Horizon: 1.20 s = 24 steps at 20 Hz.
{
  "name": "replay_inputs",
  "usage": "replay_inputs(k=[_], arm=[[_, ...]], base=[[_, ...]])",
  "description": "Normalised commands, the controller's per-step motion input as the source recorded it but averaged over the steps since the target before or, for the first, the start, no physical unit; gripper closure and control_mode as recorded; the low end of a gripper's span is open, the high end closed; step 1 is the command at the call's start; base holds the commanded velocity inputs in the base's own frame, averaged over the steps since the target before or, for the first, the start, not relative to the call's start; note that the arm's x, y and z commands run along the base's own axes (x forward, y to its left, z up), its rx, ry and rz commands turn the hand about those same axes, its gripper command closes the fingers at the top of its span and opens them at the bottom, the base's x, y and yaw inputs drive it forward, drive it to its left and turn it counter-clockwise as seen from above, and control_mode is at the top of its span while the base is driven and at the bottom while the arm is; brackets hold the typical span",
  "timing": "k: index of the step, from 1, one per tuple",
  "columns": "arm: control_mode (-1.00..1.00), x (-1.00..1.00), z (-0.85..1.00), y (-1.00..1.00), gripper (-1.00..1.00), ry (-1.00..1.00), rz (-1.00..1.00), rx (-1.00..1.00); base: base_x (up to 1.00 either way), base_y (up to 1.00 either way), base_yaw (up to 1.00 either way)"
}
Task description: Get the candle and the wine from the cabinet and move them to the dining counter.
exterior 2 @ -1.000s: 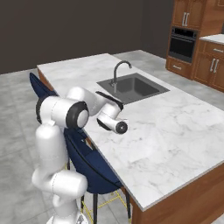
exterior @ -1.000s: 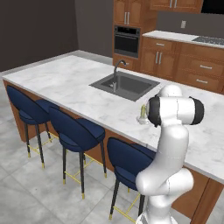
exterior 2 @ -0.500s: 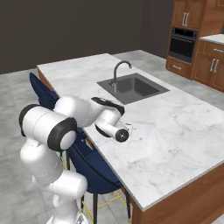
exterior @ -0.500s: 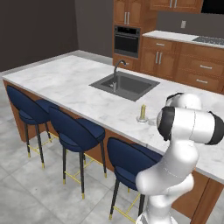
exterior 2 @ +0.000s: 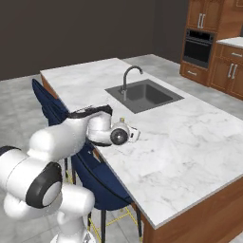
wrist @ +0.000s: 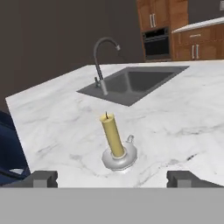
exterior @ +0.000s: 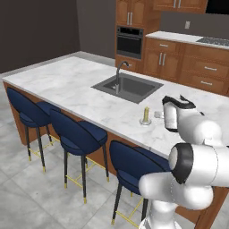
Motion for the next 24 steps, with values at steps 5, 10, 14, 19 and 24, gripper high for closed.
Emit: replay_inputs(k=[5,10,14,19,24], arm=[[-1.0,-0.56,1.0,0.0,-1.0,0.22,-0.19,0.1],[-1.0,-0.73,1.0,0.0,-1.0,0.26,-0.24,0.1],[-1.0,-0.74,1.0,0.0,-1.0,0.29,-0.34,0.12],[-1.0,-0.73,1.0,0.0,-1.0,0.33,-0.37,0.16],[-1.0,-0.44,0.97,-0.01,-1.0,0.36,-0.2,0.15]], base=[[0.0,0.0,0.0],[0.0,0.0,0.0],[0.0,0.0,0.0],[0.0,0.0,0.0],[0.0,0.0,0.0]])
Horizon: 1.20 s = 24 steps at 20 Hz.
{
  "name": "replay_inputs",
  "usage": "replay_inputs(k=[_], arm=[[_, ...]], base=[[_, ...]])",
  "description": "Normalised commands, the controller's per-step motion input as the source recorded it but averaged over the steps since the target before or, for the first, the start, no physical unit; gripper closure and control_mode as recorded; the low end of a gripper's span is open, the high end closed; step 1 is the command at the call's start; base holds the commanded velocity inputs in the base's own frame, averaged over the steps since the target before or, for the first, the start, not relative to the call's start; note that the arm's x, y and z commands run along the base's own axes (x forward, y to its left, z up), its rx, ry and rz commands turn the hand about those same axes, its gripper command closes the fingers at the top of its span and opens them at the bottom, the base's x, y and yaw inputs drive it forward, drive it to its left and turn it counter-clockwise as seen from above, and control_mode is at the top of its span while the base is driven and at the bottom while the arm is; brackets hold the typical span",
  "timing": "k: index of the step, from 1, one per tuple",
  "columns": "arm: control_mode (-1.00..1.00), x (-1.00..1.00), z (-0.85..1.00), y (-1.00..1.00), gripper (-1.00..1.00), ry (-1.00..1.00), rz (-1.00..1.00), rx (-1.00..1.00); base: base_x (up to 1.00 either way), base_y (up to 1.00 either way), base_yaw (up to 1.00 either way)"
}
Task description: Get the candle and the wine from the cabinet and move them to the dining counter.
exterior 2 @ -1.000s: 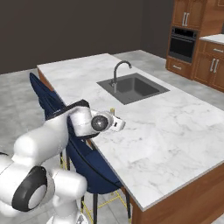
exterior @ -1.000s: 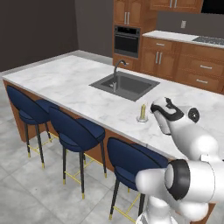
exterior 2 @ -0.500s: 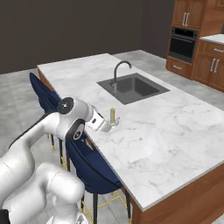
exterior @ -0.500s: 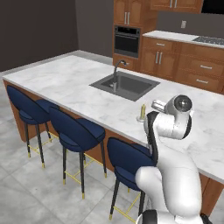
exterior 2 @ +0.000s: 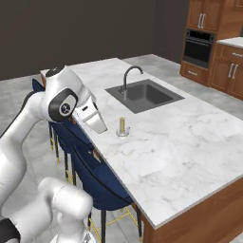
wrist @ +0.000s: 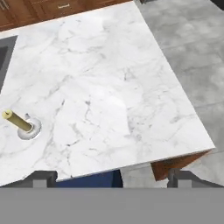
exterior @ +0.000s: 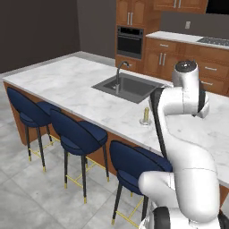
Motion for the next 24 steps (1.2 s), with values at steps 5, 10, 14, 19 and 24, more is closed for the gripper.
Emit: replay_inputs(k=[5,10,14,19,24], arm=[[-1.0,-0.36,0.68,0.0,-1.0,0.27,0.15,0.07],[-1.0,-0.79,0.1,0.0,-1.0,0.14,0.51,0.0],[-1.0,-0.94,-0.16,0.0,-1.0,0.01,0.52,0.0],[-1.0,-0.98,-0.26,0.0,-1.0,-0.01,0.3,0.0],[-1.0,-0.77,-0.21,0.0,-1.0,-0.08,0.19,0.0]], base=[[0.0,0.0,0.0],[0.0,0.0,0.0],[0.0,0.0,0.0],[0.0,0.0,0.0],[0.0,0.0,0.0]])
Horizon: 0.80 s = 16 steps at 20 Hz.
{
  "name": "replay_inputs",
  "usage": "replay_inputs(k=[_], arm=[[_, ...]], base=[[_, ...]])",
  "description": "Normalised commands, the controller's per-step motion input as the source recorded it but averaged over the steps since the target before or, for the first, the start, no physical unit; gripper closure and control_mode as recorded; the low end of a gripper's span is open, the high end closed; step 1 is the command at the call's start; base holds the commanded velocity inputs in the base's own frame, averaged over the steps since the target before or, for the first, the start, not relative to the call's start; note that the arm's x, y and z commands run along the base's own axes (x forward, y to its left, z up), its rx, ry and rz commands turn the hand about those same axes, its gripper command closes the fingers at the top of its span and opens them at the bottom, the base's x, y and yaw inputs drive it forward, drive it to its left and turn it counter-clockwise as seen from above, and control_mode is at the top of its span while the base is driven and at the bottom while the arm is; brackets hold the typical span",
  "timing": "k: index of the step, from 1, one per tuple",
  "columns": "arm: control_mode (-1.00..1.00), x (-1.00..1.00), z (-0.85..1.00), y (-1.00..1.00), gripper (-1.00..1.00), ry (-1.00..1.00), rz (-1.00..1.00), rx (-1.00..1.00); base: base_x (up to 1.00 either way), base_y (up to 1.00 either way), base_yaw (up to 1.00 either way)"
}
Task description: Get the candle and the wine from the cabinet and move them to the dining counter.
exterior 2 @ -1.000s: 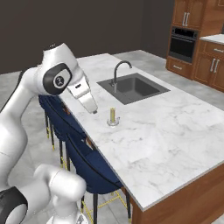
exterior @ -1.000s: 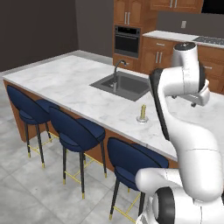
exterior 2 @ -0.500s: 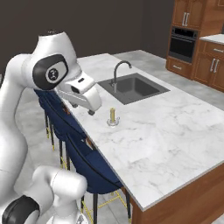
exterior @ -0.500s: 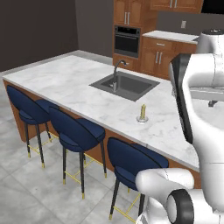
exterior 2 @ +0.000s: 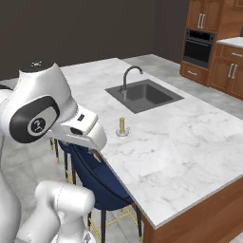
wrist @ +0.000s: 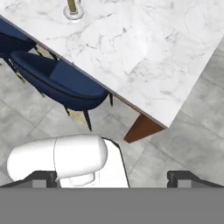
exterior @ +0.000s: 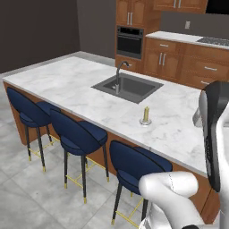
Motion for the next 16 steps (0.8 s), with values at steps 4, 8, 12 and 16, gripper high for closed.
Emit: replay_inputs(k=[4,8,12,16], arm=[[-1.0,-0.56,-0.32,0.0,-1.0,-0.1,0.05,-0.02],[-1.0,-0.35,-0.26,0.0,-1.0,-0.13,0.02,-0.04],[-1.0,-0.03,-0.06,0.01,-1.0,-0.03,0.0,0.0],[-1.0,0.03,0.0,0.04,-1.0,0.01,0.0,0.0]], base=[[0.0,0.0,0.0],[0.0,0.0,0.0],[0.0,0.0,0.0],[0.0,0.0,0.0]])
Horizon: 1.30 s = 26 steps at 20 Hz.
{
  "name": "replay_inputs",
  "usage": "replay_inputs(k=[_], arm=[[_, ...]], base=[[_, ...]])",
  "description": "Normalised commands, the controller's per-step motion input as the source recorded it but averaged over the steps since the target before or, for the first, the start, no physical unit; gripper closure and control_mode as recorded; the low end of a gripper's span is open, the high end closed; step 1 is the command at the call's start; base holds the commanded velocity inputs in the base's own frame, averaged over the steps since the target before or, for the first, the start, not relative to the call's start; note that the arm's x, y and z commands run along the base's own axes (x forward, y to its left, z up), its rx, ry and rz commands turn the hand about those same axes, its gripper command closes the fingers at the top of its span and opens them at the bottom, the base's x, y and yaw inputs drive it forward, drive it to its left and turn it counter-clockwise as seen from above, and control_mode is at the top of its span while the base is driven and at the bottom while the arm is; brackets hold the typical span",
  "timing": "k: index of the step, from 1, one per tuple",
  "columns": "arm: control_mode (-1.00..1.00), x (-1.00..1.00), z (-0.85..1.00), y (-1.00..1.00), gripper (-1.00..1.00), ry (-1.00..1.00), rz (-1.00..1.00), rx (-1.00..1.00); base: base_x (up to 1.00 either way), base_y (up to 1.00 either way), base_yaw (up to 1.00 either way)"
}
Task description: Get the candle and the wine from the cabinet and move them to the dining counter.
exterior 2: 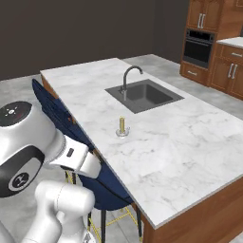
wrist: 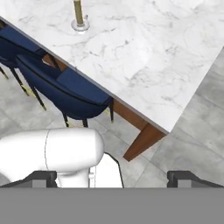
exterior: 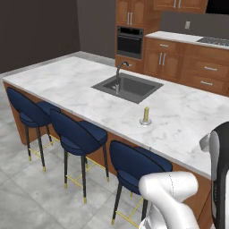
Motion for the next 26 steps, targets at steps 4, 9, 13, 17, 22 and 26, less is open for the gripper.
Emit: replay_inputs(k=[4,9,13,17,22,26], arm=[[-1.0,0.18,0.0,0.18,-1.0,0.11,0.0,0.0],[-1.0,0.21,0.0,0.23,-1.0,0.16,0.0,-0.01],[-1.0,0.0,0.0,0.01,-1.0,0.12,0.0,0.0],[1.0,0.0,0.0,0.0,-1.0,0.02,0.0,0.0],[1.0,0.0,0.0,0.0,-1.0,0.0,0.0,0.0],[1.0,0.0,0.0,0.0,-1.0,0.0,0.0,0.0]], base=[[0.0,0.0,0.0],[0.0,0.0,0.0],[0.0,0.0,0.0],[0.0,0.0,0.0],[-0.29,-0.03,-0.02],[-1.0,-0.63,-0.35]])
